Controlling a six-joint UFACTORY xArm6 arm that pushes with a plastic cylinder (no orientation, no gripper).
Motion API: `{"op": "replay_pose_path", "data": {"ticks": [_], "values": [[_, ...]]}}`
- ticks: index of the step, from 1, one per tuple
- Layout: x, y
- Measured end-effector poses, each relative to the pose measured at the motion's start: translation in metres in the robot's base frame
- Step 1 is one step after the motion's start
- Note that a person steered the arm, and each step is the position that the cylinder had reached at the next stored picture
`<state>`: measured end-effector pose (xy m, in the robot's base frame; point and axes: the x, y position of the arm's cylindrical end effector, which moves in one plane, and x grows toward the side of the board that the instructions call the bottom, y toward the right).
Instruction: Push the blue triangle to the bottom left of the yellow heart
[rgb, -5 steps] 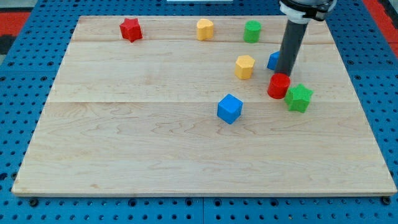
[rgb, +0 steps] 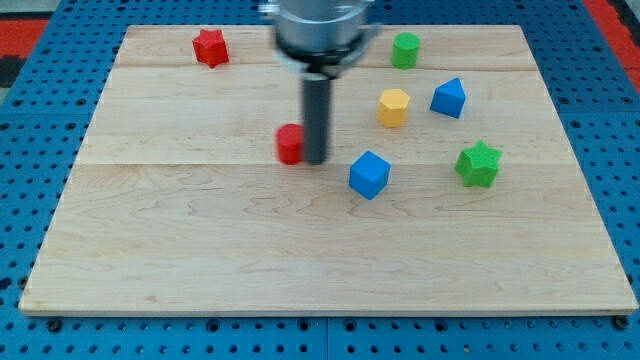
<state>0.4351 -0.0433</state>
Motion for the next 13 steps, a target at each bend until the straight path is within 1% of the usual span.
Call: {"op": "replay_pose_path", "data": {"ticks": [1, 2, 3, 4, 5, 6, 7, 8, 9, 10, 11, 12, 13], "values": [[-0.033, -0.083], [-0.031, -0.04], [-0.055, -0.034], [-0.046, -0.07], [-0.049, -0.077], [-0.079, -0.066], [-0.084, -0.109], [-0.061, -0.136], [-0.065, -0.114], [-0.066, -0.058], [-0.068, -0.015], [-0.082, -0.011], [-0.086, 0.035]]}}
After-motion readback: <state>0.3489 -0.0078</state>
